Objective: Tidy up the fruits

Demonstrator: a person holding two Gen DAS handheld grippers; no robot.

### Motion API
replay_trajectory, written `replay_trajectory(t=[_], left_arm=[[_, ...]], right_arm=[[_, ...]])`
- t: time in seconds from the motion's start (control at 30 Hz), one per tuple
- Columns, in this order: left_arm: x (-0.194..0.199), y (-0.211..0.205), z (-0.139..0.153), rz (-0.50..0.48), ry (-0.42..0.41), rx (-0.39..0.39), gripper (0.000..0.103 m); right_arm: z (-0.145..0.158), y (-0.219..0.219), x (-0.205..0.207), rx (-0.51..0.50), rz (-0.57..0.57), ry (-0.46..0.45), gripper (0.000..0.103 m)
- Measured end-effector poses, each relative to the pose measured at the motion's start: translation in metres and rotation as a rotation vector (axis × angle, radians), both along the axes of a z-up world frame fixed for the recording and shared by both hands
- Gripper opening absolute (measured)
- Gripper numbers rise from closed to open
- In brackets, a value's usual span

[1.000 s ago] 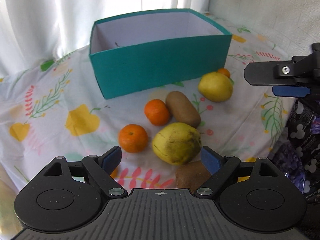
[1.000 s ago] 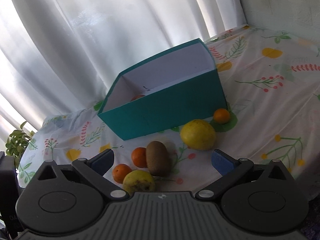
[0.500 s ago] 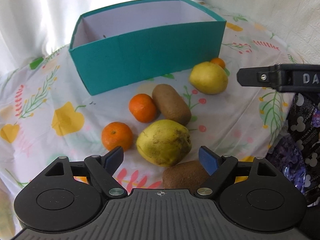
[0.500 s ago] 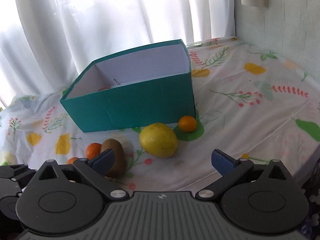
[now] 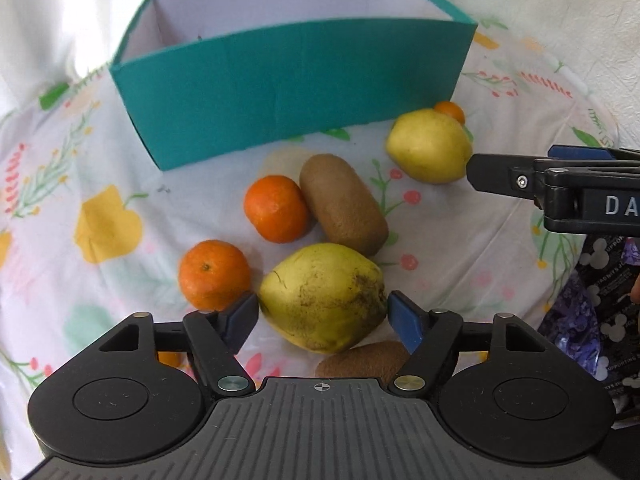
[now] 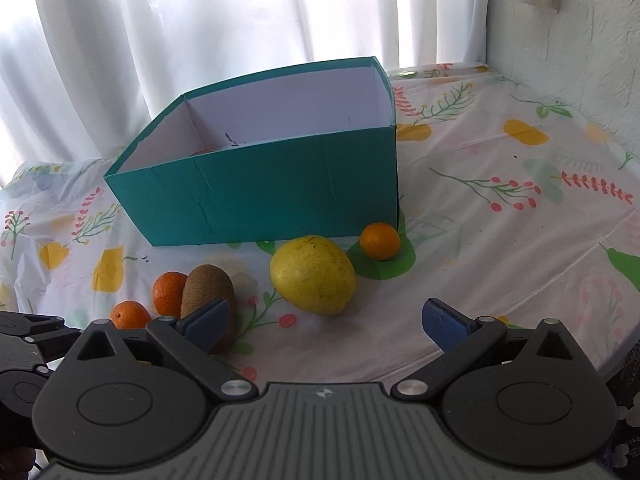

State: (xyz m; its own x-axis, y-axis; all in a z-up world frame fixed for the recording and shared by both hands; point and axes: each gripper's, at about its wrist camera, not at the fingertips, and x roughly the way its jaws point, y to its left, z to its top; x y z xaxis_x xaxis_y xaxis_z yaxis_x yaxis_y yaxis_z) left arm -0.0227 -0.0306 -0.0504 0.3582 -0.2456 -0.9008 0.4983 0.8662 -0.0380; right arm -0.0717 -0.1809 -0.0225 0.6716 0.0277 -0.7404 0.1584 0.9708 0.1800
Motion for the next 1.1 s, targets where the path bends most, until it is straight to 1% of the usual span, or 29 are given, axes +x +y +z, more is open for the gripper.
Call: replay_trajectory(t=[0.13,0.17,0.2,0.27,0.47,0.63,0.7,0.73,0.77,0.9,0.97,1.1], left_arm=[[0.004,-0.004,-0.005,-0.004,-0.005,0.015,0.076],[0.006,-0.004,-0.007,-0.007,-0.008,0.015,0.075],[0.007,-0.005,-0.008,-0.009,-0.014,0.017,0.075],[0.01,-0.006,-0.011,-0.016,-0.025,0.022,0.074],[0.017,-0.003,-0.013,-0.014,-0.015,-0.007,0.074],[0.018,0.0,-0.012,-0.019,-0.01,-0.02,0.073],[0.018,0.0,-0.012,-0.021,-0.008,-0.02,0.073],[0.018,0.0,-0.011,-0.022,-0.008,-0.022,0.073],[0.018,0.001,-0.011,-0.023,-0.006,-0.023,0.073],[0.021,0.003,-0.01,-0.027,-0.002,-0.034,0.073],[0.024,0.003,-0.011,-0.023,0.005,-0.041,0.074],[0.025,0.003,-0.011,-0.026,0.011,-0.041,0.075]], right_arm=[[-0.005,0.001,0.005,-0.018,0.005,0.021,0.101],[-0.007,0.001,0.008,-0.019,0.007,0.029,0.1],[-0.009,0.001,0.01,-0.019,0.008,0.036,0.097],[-0.014,0.001,0.014,-0.018,0.014,0.049,0.095],[-0.023,0.005,0.035,-0.058,0.037,0.062,0.088],[-0.033,0.009,0.056,-0.066,0.081,0.084,0.075],[-0.036,0.01,0.061,-0.068,0.093,0.097,0.073],[-0.038,0.01,0.063,-0.065,0.098,0.101,0.067],[-0.039,0.01,0.065,-0.063,0.104,0.106,0.064],[-0.041,0.014,0.07,-0.08,0.131,0.098,0.063],[-0.044,0.015,0.074,-0.078,0.144,0.113,0.062],[-0.046,0.015,0.074,-0.077,0.14,0.109,0.061]])
